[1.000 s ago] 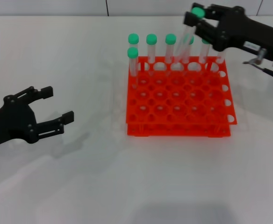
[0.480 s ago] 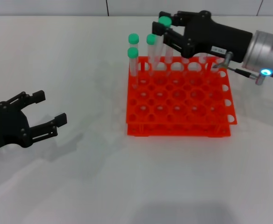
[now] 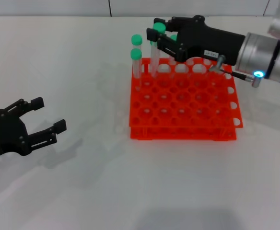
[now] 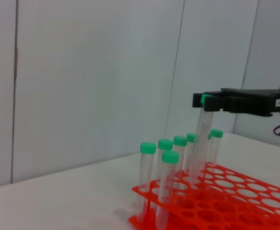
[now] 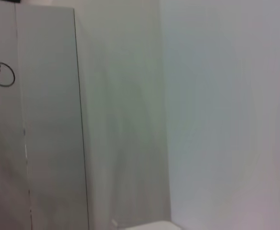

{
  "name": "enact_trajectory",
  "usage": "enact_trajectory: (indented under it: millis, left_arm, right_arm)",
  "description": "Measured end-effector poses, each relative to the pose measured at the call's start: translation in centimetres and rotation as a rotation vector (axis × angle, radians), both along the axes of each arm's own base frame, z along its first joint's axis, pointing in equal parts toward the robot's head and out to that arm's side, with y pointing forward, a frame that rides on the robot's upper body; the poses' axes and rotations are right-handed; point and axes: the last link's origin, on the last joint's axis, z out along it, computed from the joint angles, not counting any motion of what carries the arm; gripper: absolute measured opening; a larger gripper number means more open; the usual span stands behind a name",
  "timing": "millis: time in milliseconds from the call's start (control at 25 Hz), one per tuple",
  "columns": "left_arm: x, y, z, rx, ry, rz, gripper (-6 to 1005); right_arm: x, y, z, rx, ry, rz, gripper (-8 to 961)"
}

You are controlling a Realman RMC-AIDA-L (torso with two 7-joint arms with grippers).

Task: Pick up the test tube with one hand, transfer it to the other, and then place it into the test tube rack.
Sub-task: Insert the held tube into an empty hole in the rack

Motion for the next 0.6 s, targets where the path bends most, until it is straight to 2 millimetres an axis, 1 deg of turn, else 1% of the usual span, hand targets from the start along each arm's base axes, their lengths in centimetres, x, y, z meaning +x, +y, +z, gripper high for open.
enact_trajectory:
  millis: [160,600]
  left_arm:
    - [-0.08,-0.07,-0.10,0.001,0.000,0.000,879]
    - [-0.18,-0.13,-0.49,0.021,-0.020,-0.006,879]
  right_arm:
    - [-0.38,0.13,-0.74,-0.002,-0.022,-0.010,300]
    - [-0.07,0.55,-0.91,0.017,-0.044,-0.046,304]
